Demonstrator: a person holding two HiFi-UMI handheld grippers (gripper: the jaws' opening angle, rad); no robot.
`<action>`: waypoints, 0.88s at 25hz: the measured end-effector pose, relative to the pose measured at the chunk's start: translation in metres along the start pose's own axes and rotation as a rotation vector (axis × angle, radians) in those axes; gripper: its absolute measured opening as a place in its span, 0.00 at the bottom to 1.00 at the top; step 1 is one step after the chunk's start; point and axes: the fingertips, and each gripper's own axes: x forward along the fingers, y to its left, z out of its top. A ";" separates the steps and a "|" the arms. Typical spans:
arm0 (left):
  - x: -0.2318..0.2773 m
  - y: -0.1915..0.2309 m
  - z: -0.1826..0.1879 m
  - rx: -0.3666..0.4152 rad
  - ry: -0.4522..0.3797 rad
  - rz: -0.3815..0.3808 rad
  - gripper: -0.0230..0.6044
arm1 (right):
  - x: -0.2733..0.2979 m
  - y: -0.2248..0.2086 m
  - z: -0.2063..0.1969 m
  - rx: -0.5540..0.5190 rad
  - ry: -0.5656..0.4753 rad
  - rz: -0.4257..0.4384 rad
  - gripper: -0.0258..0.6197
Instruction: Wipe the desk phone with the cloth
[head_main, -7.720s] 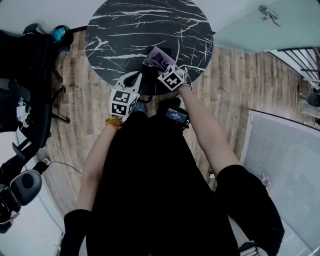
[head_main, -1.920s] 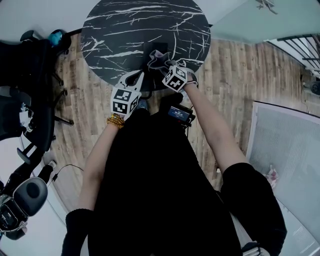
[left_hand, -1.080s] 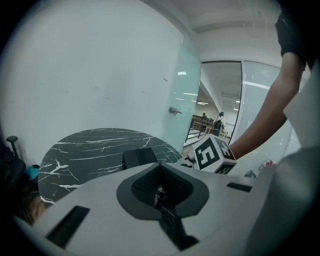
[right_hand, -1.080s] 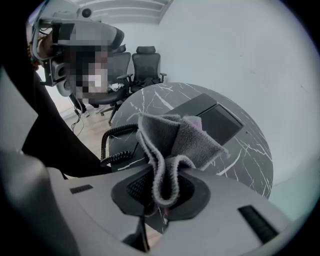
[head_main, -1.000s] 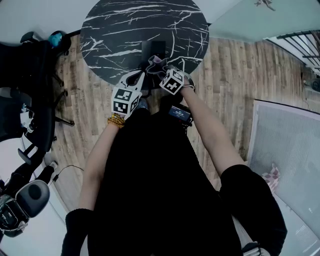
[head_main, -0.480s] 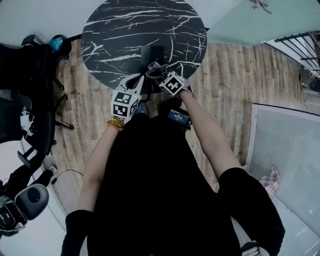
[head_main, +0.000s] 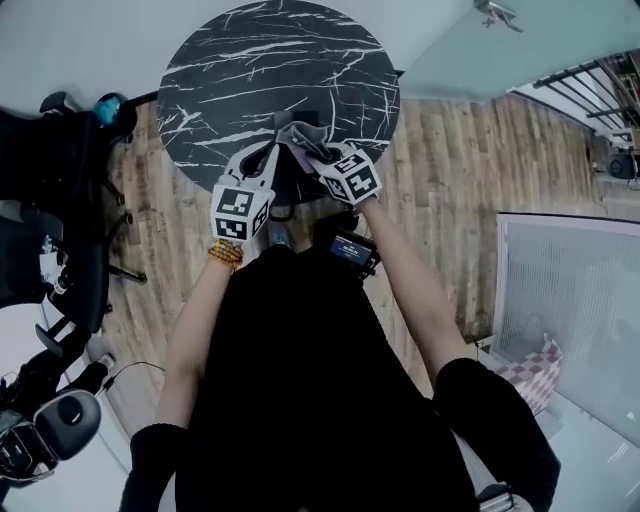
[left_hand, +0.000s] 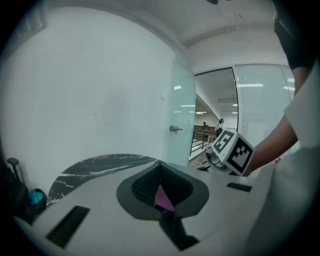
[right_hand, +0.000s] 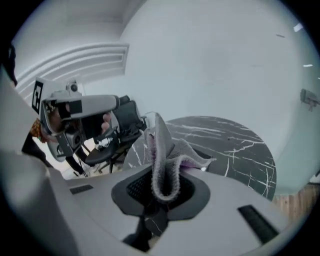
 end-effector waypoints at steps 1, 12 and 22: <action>-0.003 0.000 0.015 0.020 -0.037 0.007 0.06 | -0.009 0.003 0.017 0.024 -0.056 -0.007 0.12; -0.063 0.009 0.165 0.133 -0.336 0.151 0.06 | -0.152 0.052 0.182 0.114 -0.677 -0.163 0.12; -0.072 0.002 0.131 0.155 -0.303 0.206 0.06 | -0.187 0.089 0.175 -0.083 -0.837 -0.446 0.12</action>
